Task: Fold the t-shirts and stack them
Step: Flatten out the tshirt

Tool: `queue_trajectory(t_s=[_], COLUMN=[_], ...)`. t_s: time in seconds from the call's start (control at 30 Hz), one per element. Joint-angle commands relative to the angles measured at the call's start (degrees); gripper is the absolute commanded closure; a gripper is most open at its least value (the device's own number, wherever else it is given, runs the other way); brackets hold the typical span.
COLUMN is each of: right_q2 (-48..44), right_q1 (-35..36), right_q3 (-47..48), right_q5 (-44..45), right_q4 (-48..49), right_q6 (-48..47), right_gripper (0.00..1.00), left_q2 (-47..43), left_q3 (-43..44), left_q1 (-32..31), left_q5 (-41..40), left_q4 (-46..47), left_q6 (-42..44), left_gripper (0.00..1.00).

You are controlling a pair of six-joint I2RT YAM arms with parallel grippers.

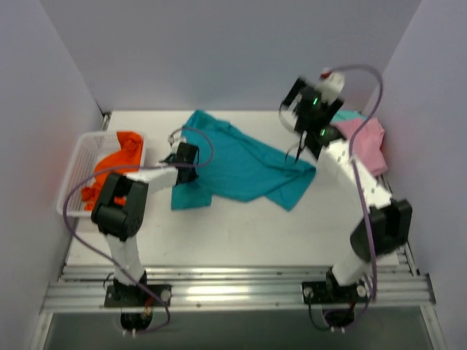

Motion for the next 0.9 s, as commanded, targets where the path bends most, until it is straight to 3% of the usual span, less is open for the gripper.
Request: queue_trajectory(t_s=[0.0, 0.13, 0.2, 0.37, 0.47, 0.67, 0.87], right_q2=[-8.8, -19.6, -25.5, -34.5, -37.5, -40.4, -41.2], right_q1=[11.9, 17.4, 19.5, 25.2, 27.7, 29.3, 29.8], right_q3=[-17.4, -37.1, -46.8, -56.3, -60.7, -64.0, -64.0], right_q5=[1.4, 3.0, 4.3, 6.5, 6.1, 5.7, 5.8], right_q4=[5.5, 7.1, 7.8, 0.8, -1.1, -4.0, -4.3], right_q6=[5.0, 13.9, 16.9, 24.3, 25.6, 28.1, 27.4], right_gripper=[0.04, 0.04, 0.05, 0.06, 0.06, 0.06, 0.05], left_q2=[-7.8, -16.6, -24.2, -38.1, -41.9, -40.8, -36.9], left_q3=[-2.9, -7.6, -11.8, -19.6, -24.6, -30.5, -29.4], left_q1=[-0.1, -1.2, -2.5, -5.3, -6.9, -8.5, -9.2], left_q5=[-2.1, -5.5, -7.6, -10.6, -10.0, -10.4, -11.5], left_q4=[-3.4, -5.1, -4.4, -6.2, -6.8, -9.1, -10.9], left_q6=[-1.3, -3.4, -4.2, -9.0, -11.6, -13.9, -16.6], left_gripper=[0.84, 0.34, 0.21, 0.18, 0.18, 0.20, 0.19])
